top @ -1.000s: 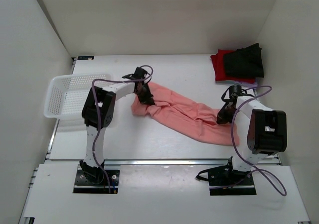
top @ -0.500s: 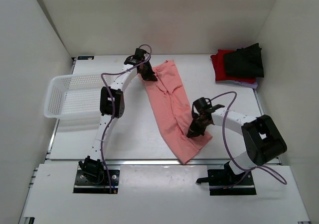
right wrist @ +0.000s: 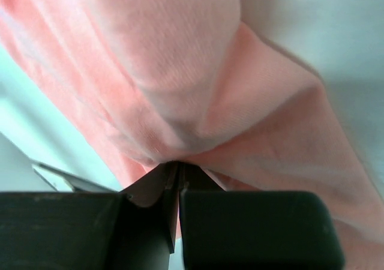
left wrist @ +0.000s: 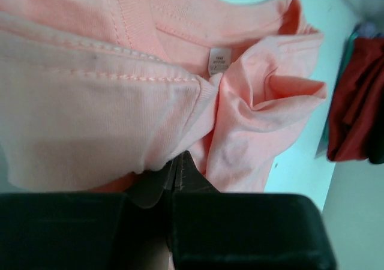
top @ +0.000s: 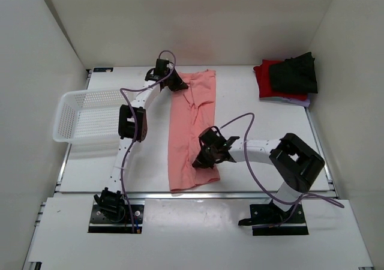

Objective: Fold and stack the t-shirts
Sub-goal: Rotate the tshirt 90 degrees

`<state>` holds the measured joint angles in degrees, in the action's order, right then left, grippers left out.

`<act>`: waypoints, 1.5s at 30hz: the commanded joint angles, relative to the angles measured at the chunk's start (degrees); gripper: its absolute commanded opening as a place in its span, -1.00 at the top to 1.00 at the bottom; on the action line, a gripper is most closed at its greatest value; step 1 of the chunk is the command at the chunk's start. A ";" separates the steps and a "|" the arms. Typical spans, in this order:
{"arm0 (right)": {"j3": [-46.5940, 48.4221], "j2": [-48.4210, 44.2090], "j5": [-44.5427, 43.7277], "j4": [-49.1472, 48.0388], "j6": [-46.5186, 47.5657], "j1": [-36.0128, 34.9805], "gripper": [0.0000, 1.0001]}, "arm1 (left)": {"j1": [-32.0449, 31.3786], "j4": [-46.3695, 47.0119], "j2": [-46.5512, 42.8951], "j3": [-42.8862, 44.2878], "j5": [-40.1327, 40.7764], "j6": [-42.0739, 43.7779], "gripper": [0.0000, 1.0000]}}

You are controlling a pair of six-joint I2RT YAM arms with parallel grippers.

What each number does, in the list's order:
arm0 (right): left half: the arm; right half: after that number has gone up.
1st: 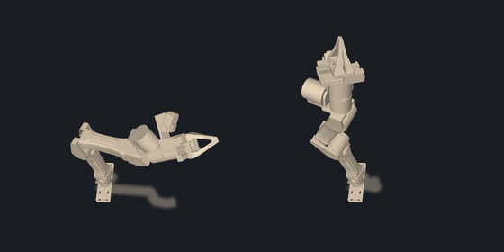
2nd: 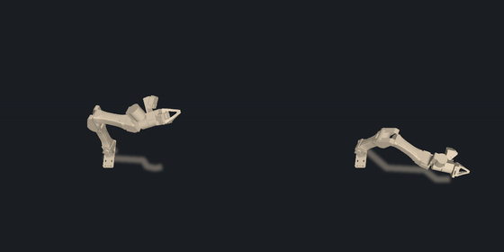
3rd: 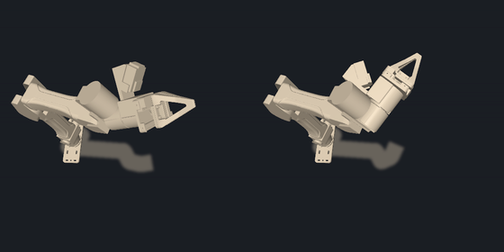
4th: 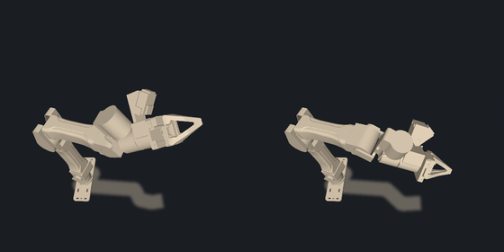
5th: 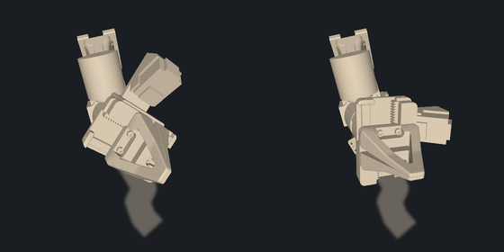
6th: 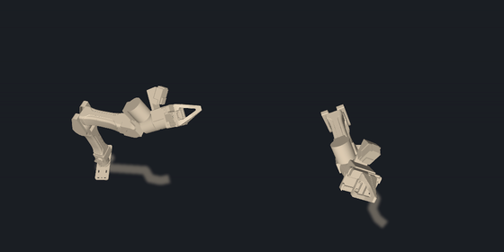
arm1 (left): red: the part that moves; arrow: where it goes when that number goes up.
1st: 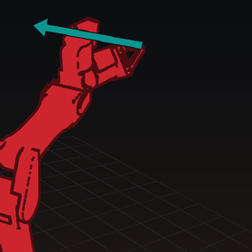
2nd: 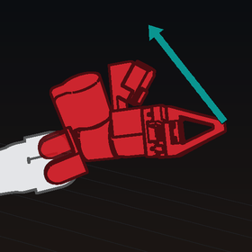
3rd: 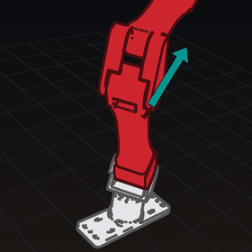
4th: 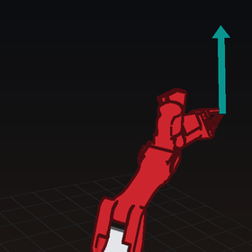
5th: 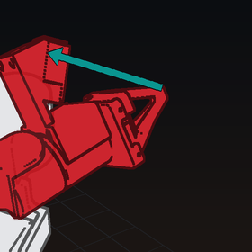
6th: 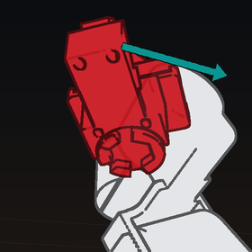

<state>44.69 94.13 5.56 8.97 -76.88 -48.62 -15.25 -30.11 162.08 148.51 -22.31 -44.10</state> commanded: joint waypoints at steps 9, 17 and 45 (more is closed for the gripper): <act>11.02 -1.74 -17.95 20.90 4.01 1.95 1.00 | 0.75 11.20 -9.91 5.04 -5.19 -8.18 0.99; 3.58 -19.92 -7.44 14.75 19.21 3.08 0.87 | -3.91 -2.75 -36.45 -23.44 -7.67 1.54 0.71; -14.89 -28.13 7.44 13.09 41.99 14.95 -0.05 | -16.57 10.50 -107.77 -129.26 7.10 -14.26 0.15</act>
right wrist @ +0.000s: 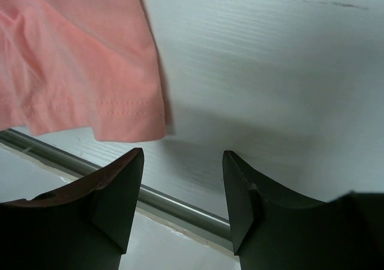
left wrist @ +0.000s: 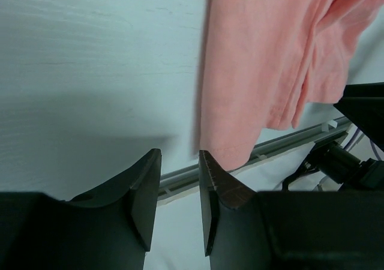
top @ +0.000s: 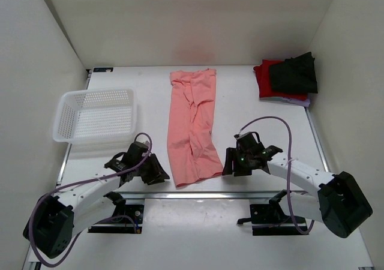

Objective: Fold and stack the t-shirts
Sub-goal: Rotate the tshirt 90 degrees, then grab the bottom of the folded rectangular tshirt with both arms

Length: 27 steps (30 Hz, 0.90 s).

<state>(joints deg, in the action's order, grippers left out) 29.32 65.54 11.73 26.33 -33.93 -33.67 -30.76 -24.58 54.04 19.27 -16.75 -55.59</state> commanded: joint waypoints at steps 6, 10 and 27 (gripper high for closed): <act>2.23 5.55 2.95 -6.72 -1.31 -0.25 -0.08 | -4.38 12.70 6.15 0.59 2.42 -6.01 0.15; 2.67 7.76 2.87 -8.22 -2.28 -2.10 -0.09 | -7.55 14.64 11.95 3.23 3.39 -6.02 0.17; -4.79 1.18 7.08 -0.84 -9.74 -12.03 1.00 | -9.22 0.41 14.17 6.13 -0.03 3.03 1.00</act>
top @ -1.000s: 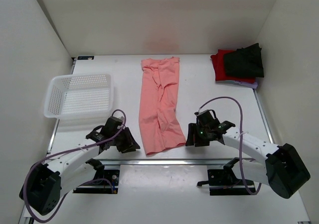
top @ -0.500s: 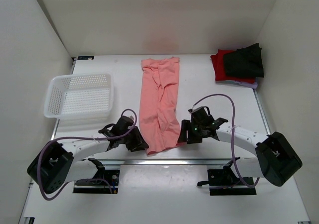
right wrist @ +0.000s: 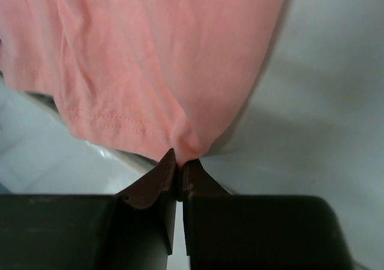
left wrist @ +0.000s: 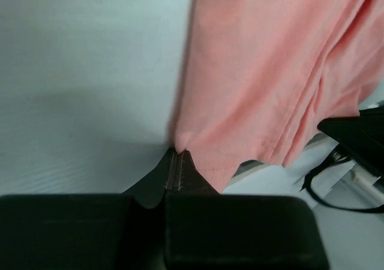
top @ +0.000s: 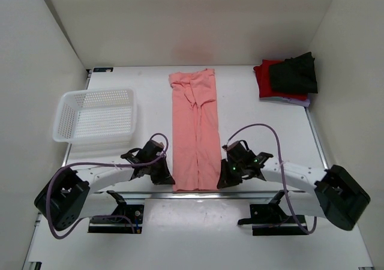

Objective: Fold and stack the t-shirts
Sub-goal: Grab the bottom of the folded rectangular tshirt with both arms, then fold the folded rectangular tshirt in 1/3 of the way

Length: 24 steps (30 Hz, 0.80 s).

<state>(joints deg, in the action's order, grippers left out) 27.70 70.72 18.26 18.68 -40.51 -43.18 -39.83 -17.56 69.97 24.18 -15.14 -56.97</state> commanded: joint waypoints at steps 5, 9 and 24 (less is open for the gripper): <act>-2.93 -9.72 4.06 11.54 -3.53 -2.79 0.99 | 0.63 -8.45 -2.56 2.87 -5.34 5.37 1.00; 2.17 -7.89 6.87 15.07 1.56 1.77 1.00 | 2.56 -11.00 -2.22 6.49 -7.89 6.96 1.00; 30.46 11.79 9.42 24.04 17.74 21.90 1.00 | 21.29 -13.11 11.58 28.18 -15.36 13.90 1.00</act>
<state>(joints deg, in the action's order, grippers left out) 53.82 79.77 26.55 41.32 -27.14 -24.56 -21.54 -30.04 79.13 48.60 -28.58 -46.24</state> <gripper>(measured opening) 0.027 0.015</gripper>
